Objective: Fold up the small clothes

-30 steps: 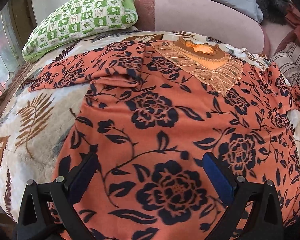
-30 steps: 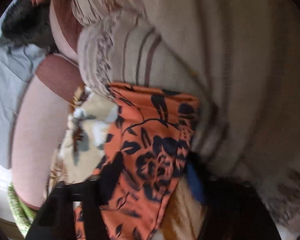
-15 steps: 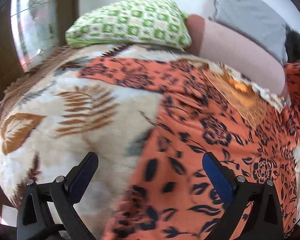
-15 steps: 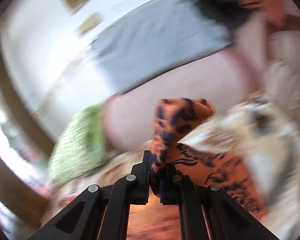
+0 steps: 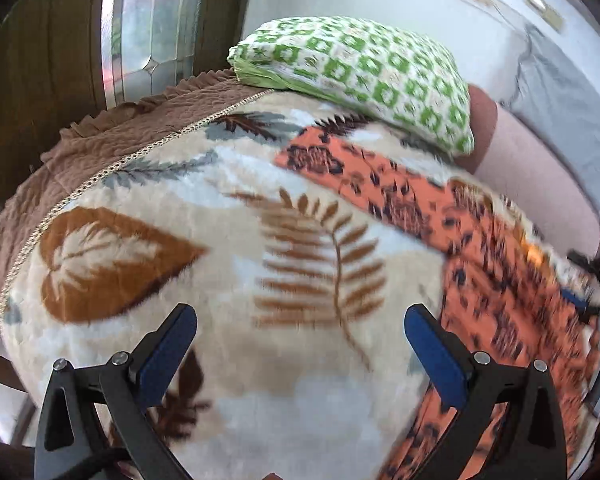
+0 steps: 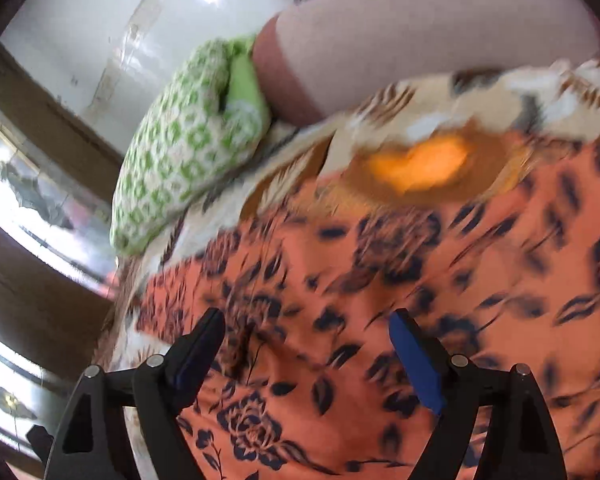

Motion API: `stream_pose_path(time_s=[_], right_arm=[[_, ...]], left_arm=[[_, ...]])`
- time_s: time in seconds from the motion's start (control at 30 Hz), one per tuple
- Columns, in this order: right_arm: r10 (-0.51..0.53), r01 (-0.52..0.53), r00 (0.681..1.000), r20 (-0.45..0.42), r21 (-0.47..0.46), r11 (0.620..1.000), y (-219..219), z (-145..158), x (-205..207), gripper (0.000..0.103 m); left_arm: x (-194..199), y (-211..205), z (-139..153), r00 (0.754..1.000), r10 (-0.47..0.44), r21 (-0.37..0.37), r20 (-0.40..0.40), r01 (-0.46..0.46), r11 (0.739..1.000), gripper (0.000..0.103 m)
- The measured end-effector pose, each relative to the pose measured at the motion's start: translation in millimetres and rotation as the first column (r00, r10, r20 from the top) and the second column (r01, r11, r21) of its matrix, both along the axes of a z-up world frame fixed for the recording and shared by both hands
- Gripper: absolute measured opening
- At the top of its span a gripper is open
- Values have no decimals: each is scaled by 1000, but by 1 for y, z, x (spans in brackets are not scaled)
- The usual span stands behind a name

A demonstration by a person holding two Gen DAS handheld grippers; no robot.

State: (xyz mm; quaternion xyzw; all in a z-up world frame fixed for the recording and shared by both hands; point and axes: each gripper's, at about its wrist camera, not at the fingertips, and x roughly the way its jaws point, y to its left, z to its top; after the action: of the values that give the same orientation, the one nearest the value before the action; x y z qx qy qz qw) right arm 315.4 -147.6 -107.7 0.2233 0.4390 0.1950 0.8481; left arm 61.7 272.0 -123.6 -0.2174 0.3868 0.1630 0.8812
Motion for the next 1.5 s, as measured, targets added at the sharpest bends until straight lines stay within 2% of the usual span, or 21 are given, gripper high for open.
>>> stream_pose_path(time_s=[0.07,0.1,0.13,0.17,0.23,0.37,0.5,0.57,0.73,0.83,0.87,0.9,0.93,0.97,1.0,1.13,1.2,1.27,1.33,1.43,1.5], right_arm=[[-14,14,1000,-1,64,998,-15,4,6,96],[-18,22,999,-41,112,993,-21,-13,17,102],[-17,29,995,-100,121,992,-24,-31,27,103],[-1,28,975,-223,120,992,-24,-65,37,103],[14,-5,995,-94,97,995,-17,-55,29,103],[59,-59,995,-82,5,998,2,-54,29,103],[20,-13,995,-97,71,997,-7,-57,27,103],[25,-19,995,-96,62,998,-8,-57,26,103],[30,-23,994,-100,72,997,-9,-59,29,103],[23,-15,994,-104,71,997,-10,-58,27,103],[21,-15,995,-102,65,998,-10,-58,26,103],[21,-15,995,-102,62,998,-8,-58,26,103],[19,-13,995,-100,57,998,-7,-57,26,103],[19,-14,995,-99,49,999,-6,-57,25,103],[18,-14,995,-100,45,999,-6,-56,25,103],[35,-33,992,-122,14,999,0,-49,25,103],[84,-76,993,-85,97,992,8,-37,22,103],[110,-103,992,-60,103,989,22,-31,22,103],[157,-149,986,-61,119,982,45,-34,27,103],[173,-142,974,-149,198,970,71,-63,40,103],[180,-153,972,-150,174,973,87,-70,41,103]], left_arm=[[12,13,5,999,11,-39,38,-9,999,103],[19,21,7,998,23,-57,53,-20,998,103],[29,28,7,998,35,-77,57,-30,997,103],[38,35,7,997,42,-106,59,-35,994,103],[62,54,5,996,54,-199,77,-38,979,103],[113,82,-4,991,73,-323,111,-33,946,103],[157,91,-38,997,65,-426,46,-40,904,103],[166,96,-50,994,95,-472,47,-62,880,103],[171,101,-59,987,144,-505,68,-91,858,103],[179,100,-59,995,95,-480,40,-65,875,100],[180,100,-58,994,104,-467,35,-76,881,86],[181,101,-56,994,112,-433,12,-96,896,0],[185,104,-61,994,104,-431,-44,-112,895,11],[185,108,-64,992,119,-456,-51,-129,880,3],[185,109,-59,991,124,-435,-45,-131,891,3],[177,106,-4,988,127,-255,84,-102,962,3],[164,109,37,975,142,-149,173,-117,982,3],[148,114,68,958,155,-74,242,-141,987,3],[140,119,87,950,145,-52,276,-136,989,3],[133,115,115,942,105,10,319,-114,993,3],[131,105,135,938,58,55,342,-81,995,3]])
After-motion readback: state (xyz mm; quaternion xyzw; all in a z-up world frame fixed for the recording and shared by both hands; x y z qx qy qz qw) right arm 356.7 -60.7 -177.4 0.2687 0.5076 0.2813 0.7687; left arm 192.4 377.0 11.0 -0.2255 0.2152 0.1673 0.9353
